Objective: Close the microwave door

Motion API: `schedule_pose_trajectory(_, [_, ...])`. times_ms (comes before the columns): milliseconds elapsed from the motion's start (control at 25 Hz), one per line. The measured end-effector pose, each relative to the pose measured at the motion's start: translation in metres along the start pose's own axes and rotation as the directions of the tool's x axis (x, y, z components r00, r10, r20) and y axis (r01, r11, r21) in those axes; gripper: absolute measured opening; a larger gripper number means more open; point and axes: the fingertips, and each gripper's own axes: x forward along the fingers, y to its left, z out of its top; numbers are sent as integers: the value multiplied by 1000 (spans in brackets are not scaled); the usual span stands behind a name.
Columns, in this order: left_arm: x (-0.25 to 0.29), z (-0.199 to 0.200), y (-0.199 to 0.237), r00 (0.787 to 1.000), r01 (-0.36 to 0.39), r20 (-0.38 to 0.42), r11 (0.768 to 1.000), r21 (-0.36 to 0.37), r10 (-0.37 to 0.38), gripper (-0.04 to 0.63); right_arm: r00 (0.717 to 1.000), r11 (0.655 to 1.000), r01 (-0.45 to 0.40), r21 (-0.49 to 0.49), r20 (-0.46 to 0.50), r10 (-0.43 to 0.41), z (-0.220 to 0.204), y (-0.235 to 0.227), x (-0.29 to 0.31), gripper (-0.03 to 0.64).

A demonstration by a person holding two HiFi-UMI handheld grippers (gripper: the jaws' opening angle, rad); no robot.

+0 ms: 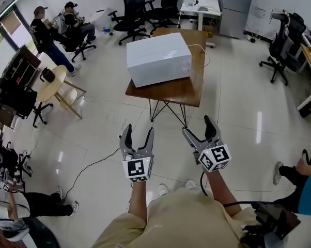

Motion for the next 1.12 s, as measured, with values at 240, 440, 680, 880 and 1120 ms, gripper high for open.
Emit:
schedule_pose_trajectory(240, [-32, 0, 26, 1000, 1, 24, 1000, -16, -1, 334, 1000, 999, -12, -45, -18, 12, -9, 41, 13, 423])
schedule_pose_trajectory(440, [-45, 12, 47, 998, -17, 54, 1000, -12, 18, 334, 999, 995, -36, -94, -17, 34, -3, 68, 22, 422])
schedule_pose_trajectory(680, [-58, 24, 67, 998, -19, 60, 999, -30, 21, 334, 999, 995, -24, -97, -25, 21, -3, 85, 26, 422])
schedule_pose_trajectory(880, [-55, 28, 72, 999, -12, 45, 997, -74, 15, 334, 999, 993, -21, -112, -39, 16, 7, 90, 30, 422])
schedule_pose_trajectory(1120, [-46, 29, 67, 999, 31, 47, 996, -80, -27, 334, 999, 993, 1, -120, -38, -5, 11, 89, 31, 422])
